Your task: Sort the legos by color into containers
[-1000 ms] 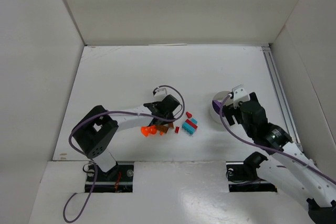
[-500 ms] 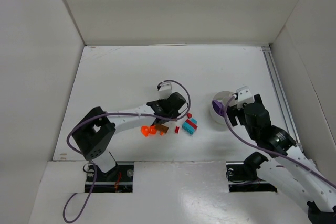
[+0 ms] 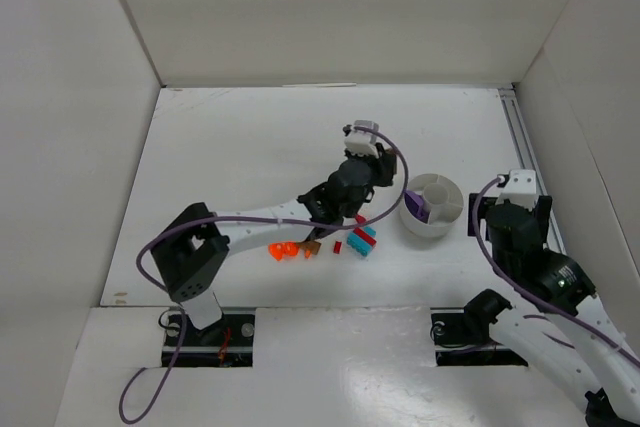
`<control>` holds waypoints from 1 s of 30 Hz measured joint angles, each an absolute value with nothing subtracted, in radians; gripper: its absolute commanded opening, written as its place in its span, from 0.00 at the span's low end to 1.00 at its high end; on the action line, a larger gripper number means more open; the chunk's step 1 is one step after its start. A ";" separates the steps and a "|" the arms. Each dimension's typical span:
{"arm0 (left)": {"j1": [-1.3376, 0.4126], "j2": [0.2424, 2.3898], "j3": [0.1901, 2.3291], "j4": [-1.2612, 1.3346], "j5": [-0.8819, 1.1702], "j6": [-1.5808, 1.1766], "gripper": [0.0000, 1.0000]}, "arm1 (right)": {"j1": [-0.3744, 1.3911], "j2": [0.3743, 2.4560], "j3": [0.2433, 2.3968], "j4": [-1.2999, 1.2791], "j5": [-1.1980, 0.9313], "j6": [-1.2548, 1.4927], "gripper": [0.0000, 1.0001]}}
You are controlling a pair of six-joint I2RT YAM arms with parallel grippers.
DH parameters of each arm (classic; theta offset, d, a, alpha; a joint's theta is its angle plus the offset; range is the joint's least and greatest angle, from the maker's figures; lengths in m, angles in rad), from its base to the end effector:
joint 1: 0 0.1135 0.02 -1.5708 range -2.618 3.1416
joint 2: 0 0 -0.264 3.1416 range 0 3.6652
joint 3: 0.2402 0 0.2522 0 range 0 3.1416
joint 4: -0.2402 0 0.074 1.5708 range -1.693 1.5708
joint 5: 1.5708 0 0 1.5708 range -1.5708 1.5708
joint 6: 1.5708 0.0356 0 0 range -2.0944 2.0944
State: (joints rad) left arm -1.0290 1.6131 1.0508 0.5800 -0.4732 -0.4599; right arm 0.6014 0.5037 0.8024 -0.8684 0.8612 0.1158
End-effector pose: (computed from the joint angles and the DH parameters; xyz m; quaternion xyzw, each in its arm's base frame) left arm 0.2078 -0.3138 0.2993 0.0308 0.7008 -0.3491 0.6213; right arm 0.0871 0.0270 0.3179 0.0028 0.8220 -0.1899 0.5369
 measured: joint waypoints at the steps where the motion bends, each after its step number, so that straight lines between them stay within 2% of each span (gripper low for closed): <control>1: -1.036 1.647 1.080 0.621 -0.464 -0.427 0.00 | 0.601 0.491 0.803 -0.883 0.867 0.131 0.99; 9: -1.112 1.894 1.196 0.894 -0.402 -0.225 0.00 | 0.601 0.376 0.803 -0.942 0.897 0.188 0.99; 20: -1.137 2.041 1.385 0.907 -0.348 -0.192 0.00 | 0.601 0.358 0.803 -0.960 0.897 0.202 0.99; 30: -1.143 2.080 1.362 0.909 -0.362 -0.214 0.00 | 0.601 0.360 0.803 -0.962 0.897 0.203 0.99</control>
